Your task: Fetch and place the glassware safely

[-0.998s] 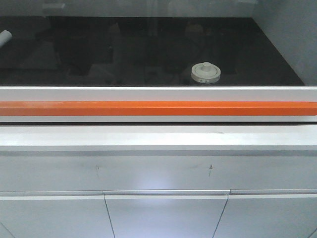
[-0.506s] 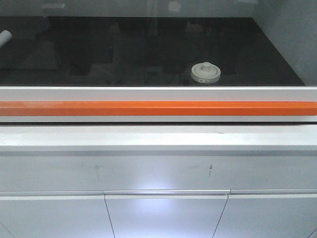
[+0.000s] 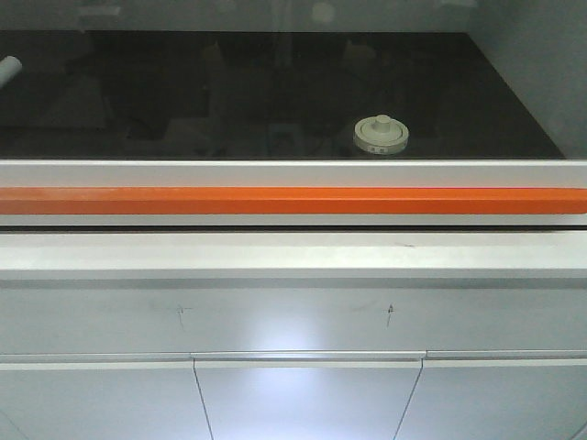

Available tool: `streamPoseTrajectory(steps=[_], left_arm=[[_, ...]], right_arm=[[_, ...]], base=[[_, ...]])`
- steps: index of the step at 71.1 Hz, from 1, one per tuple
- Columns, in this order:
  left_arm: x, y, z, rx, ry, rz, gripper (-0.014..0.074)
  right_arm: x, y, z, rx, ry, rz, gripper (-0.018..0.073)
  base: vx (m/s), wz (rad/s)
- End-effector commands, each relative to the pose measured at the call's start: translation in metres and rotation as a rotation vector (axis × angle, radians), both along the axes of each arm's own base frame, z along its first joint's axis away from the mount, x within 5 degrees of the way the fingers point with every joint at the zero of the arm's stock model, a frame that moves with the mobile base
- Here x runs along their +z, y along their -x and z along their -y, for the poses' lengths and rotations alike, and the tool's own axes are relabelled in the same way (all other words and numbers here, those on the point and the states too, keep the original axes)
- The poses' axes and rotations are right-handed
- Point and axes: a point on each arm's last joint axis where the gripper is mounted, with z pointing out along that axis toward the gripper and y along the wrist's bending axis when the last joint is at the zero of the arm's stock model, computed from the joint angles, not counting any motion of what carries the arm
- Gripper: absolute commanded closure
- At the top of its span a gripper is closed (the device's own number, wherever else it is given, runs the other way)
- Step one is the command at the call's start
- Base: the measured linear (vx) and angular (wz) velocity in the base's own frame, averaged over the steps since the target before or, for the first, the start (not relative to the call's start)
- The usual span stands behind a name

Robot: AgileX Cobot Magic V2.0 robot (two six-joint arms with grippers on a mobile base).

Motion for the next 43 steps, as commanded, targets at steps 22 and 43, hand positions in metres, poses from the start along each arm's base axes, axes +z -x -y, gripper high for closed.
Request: streamPoseTrajectory(steps=[22,43], left_arm=[[-0.0017,-0.0009,0.0000,0.002,0.013,0.051,0.0603],[-0.0007,-0.0009,0.0000,0.002,0.017,0.062,0.0603]], right_arm=[[0.0020,0.0007,-0.0002,0.001,0.009,0.075,0.0560],[0.0026,0.0008,-0.0002,0.002,0.009,0.083,0.0560]], base=[[0.00,0.00],[0.00,0.00]])
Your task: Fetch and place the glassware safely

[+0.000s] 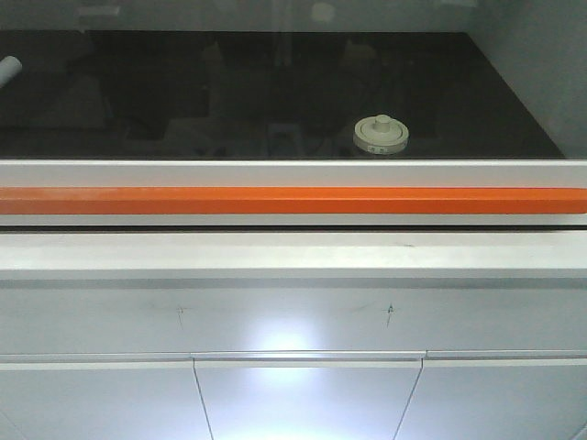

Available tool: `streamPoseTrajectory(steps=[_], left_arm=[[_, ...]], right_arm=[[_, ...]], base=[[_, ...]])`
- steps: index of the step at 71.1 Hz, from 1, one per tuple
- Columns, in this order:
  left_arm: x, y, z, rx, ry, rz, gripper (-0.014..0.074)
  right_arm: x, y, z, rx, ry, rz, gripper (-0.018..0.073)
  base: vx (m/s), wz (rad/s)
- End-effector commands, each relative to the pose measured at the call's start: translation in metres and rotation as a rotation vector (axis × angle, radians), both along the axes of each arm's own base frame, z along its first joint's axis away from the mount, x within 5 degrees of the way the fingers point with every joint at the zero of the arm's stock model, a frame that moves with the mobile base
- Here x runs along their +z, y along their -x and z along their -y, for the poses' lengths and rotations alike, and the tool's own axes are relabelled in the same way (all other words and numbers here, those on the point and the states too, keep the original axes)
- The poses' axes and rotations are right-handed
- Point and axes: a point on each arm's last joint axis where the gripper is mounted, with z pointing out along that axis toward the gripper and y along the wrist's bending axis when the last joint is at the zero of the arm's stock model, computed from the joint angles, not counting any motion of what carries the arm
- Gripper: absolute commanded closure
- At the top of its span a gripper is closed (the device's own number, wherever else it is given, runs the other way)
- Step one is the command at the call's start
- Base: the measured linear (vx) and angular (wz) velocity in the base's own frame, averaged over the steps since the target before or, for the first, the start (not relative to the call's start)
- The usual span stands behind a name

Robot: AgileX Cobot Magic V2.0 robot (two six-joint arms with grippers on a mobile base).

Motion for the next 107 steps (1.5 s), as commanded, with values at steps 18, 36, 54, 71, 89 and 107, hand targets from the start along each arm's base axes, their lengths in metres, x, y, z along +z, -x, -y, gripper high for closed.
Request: streamPoseTrajectory(steps=[18,36,54,71,89,107], left_arm=[[0.033,0.005,-0.001,-0.008,0.179,0.355,0.0603],[0.118,0.018,0.000,-0.019,0.115,0.431,0.0603],[0.213,-0.018,0.001,-0.012,0.097,0.367,0.0603],[0.230,-0.088,0.002,-0.006,0.090,0.226,0.0603],[0.204,-0.129,0.003,0.002,0.094,0.060,0.0603],[0.197,-0.136,0.004,0.005,0.091,0.013,0.0603]], right_arm=[[0.026,0.005,-0.001,0.007,0.004,0.263,0.0560],[0.104,0.020,-0.001,-0.004,0.052,0.343,0.0560],[0.182,-0.005,0.000,-0.012,0.063,0.284,0.0560],[0.191,-0.072,0.001,-0.004,0.062,0.134,0.0560],[0.179,-0.111,0.000,0.009,0.060,0.105,0.0560],[0.174,-0.121,0.001,0.011,0.042,0.082,0.0560]], base=[[0.00,0.00],[0.00,0.00],[0.00,0.00],[0.00,0.00],[0.00,0.00],[0.00,0.00]])
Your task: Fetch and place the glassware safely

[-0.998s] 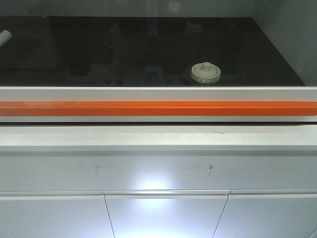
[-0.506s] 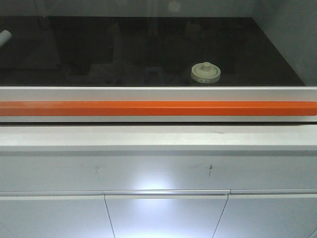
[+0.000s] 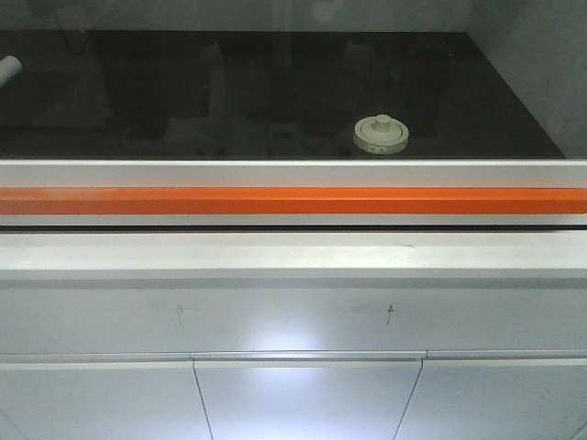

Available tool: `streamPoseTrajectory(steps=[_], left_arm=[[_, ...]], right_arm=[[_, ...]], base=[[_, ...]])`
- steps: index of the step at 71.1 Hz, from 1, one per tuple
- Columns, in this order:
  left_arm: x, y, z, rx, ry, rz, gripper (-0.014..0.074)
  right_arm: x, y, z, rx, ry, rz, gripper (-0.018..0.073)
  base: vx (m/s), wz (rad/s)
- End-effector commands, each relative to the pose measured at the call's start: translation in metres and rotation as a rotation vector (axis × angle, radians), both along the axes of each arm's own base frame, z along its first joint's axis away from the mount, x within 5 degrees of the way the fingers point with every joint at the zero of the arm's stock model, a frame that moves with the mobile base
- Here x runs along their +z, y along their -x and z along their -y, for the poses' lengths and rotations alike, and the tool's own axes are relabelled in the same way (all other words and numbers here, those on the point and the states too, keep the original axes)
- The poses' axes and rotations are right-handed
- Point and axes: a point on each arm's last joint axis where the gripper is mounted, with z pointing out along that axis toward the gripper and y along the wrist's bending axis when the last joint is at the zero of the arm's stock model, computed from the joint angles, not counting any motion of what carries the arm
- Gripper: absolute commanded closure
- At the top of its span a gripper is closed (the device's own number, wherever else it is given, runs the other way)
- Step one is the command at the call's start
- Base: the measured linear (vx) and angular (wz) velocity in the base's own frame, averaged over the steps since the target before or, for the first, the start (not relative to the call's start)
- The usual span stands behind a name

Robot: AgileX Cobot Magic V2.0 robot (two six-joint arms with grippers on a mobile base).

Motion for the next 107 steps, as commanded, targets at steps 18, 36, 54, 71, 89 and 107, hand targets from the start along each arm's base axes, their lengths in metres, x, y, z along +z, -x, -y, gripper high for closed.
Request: streamPoseTrajectory(steps=[18,36,54,71,89,107], left_arm=[[0.005,0.000,-0.001,-0.005,-0.097,0.005,0.0603],[-0.053,0.002,0.000,-0.013,-0.097,0.065,0.0603],[-0.106,0.009,0.001,-0.019,-0.088,0.204,0.0603],[-0.131,-0.010,0.002,-0.025,-0.087,0.145,0.0603],[-0.141,-0.020,0.002,-0.026,-0.084,0.153,0.0603],[-0.138,-0.020,0.002,-0.026,-0.084,0.186,0.0603]], right_arm=[[-0.009,-0.002,0.001,-0.008,-0.006,-0.089,0.0560],[-0.066,0.006,-0.002,0.020,-0.010,-0.008,0.0560],[-0.105,-0.006,-0.003,0.039,-0.020,-0.014,0.0560],[-0.124,-0.030,-0.005,0.059,-0.026,0.008,0.0560],[-0.144,-0.043,-0.005,0.067,0.003,-0.037,0.0560],[-0.159,-0.054,-0.006,0.076,0.015,-0.005,0.0560]], base=[[0.00,0.00],[0.00,0.00],[0.00,0.00],[0.00,0.00],[0.00,0.00],[0.00,0.00]])
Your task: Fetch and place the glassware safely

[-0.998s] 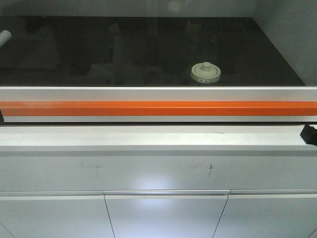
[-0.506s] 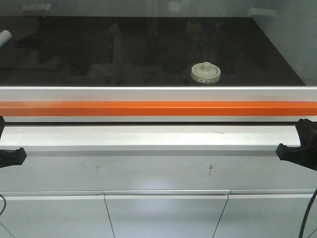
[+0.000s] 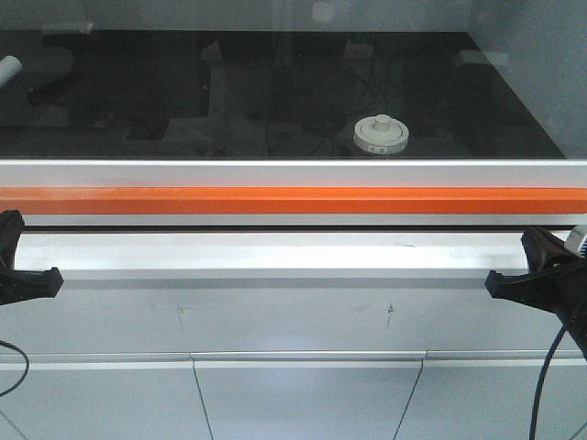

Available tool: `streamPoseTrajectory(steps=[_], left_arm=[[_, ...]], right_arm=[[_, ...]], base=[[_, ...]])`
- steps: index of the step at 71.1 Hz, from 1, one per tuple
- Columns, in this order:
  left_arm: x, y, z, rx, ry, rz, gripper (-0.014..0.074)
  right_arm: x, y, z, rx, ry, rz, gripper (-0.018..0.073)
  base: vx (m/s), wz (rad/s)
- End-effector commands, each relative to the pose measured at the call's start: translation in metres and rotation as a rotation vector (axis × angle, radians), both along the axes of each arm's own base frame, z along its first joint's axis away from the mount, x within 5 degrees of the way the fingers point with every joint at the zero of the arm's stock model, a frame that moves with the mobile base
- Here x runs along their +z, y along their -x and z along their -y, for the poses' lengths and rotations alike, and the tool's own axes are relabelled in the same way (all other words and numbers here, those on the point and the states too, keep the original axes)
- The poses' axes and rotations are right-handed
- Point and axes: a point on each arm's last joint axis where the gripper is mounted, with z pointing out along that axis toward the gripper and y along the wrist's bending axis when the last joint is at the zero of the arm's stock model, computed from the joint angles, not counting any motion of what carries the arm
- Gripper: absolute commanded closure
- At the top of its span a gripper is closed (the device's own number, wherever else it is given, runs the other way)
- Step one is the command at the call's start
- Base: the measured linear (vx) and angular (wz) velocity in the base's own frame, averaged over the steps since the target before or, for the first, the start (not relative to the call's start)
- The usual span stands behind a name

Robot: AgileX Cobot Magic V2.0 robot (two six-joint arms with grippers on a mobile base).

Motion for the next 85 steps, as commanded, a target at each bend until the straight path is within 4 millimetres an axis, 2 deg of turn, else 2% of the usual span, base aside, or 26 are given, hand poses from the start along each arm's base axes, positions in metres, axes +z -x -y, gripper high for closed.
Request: streamPoseTrajectory(steps=[1,24,43,85], left_arm=[[0.017,-0.002,-0.001,0.005,0.011,0.125,0.0603],[0.017,-0.002,-0.001,0.005,0.011,0.125,0.0603],[0.017,-0.002,-0.001,0.005,0.011,0.123,0.0603],[0.017,-0.002,-0.001,0.004,0.010,0.123,0.0603]], right_arm=[[0.013,-0.008,-0.001,0.015,0.011,0.148,0.0560],[-0.010,-0.018,-0.003,0.038,0.032,0.162,0.0560],[-0.019,-0.024,-0.003,0.041,0.037,0.175,0.0560],[-0.005,-0.044,-0.002,0.033,0.062,0.241,0.0560]], base=[[0.00,0.00],[0.00,0.00],[0.00,0.00],[0.00,0.00]])
